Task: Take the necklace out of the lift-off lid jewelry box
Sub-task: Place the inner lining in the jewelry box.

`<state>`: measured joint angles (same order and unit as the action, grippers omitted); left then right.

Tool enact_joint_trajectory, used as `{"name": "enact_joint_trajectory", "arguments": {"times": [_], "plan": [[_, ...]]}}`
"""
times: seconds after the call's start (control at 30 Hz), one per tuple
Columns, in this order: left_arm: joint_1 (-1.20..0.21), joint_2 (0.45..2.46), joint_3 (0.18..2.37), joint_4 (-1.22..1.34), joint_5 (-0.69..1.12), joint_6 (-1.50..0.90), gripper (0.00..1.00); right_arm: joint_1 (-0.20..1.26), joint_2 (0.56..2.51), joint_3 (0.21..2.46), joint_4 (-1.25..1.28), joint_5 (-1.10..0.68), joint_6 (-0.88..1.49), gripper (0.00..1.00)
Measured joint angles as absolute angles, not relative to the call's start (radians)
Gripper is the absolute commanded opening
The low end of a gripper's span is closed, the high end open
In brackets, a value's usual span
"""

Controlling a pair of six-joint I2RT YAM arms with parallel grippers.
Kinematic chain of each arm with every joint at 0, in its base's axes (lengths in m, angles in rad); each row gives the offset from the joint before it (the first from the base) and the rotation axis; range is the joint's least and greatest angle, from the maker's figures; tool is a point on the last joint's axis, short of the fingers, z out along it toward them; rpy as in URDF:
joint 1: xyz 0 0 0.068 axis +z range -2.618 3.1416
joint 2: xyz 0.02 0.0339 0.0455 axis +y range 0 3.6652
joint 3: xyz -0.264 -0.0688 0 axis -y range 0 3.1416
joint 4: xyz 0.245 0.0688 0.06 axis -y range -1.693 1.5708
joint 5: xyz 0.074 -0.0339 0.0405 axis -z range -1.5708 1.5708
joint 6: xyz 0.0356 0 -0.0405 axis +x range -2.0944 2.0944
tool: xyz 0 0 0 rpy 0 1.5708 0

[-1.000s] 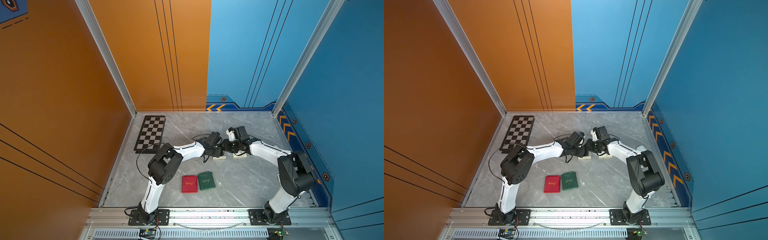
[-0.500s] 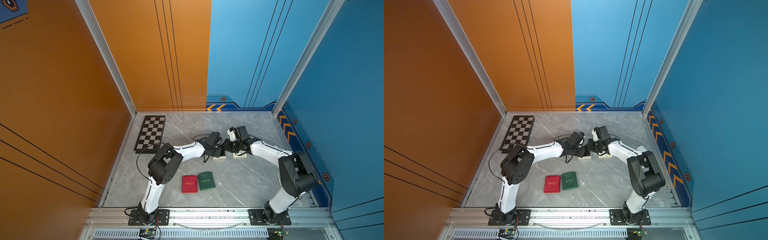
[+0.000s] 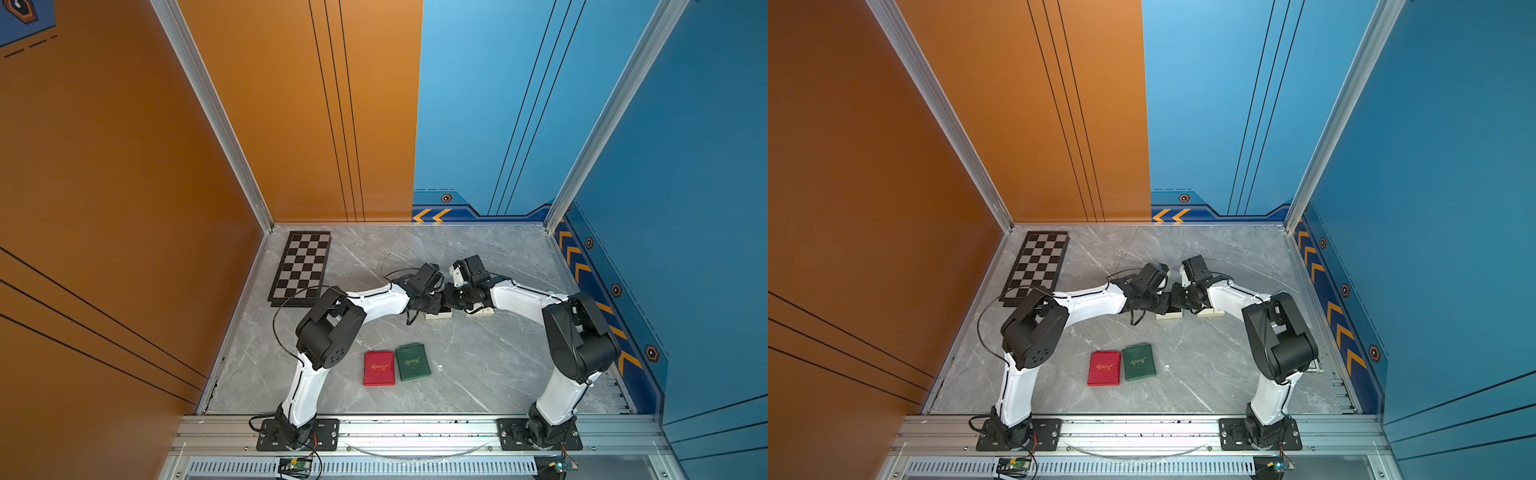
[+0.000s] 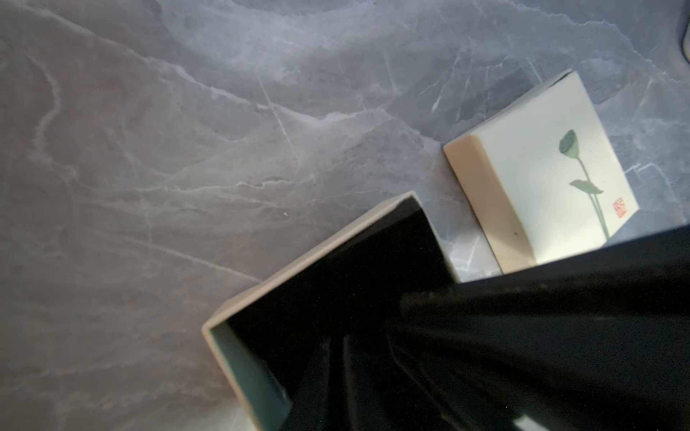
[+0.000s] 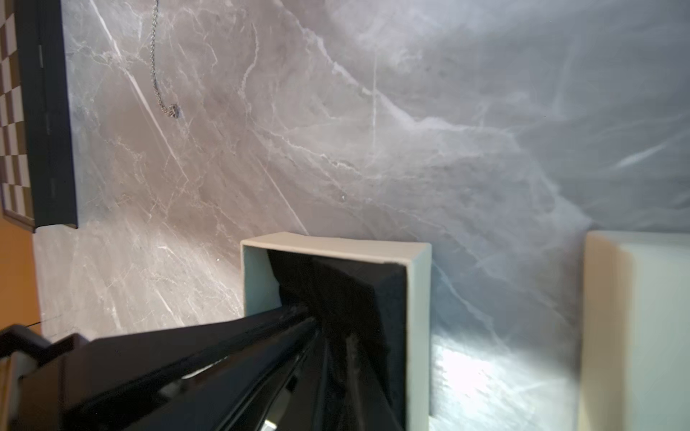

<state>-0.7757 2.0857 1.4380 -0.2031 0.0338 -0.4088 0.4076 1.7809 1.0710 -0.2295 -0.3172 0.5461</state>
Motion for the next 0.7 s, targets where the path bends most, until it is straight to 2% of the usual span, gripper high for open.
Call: {"name": "enact_joint_trajectory", "arguments": {"times": [0.33, 0.7], "plan": [[-0.765, 2.091, 1.438, -0.191, 0.035, -0.416, 0.12, 0.434, 1.837, 1.121, -0.281, -0.213, 0.55, 0.1], [-0.757, 2.089, 1.414, -0.142, 0.037, -0.442, 0.12, 0.436, 1.859, 1.148, -0.3, -0.205, 0.558, 0.09]]}}
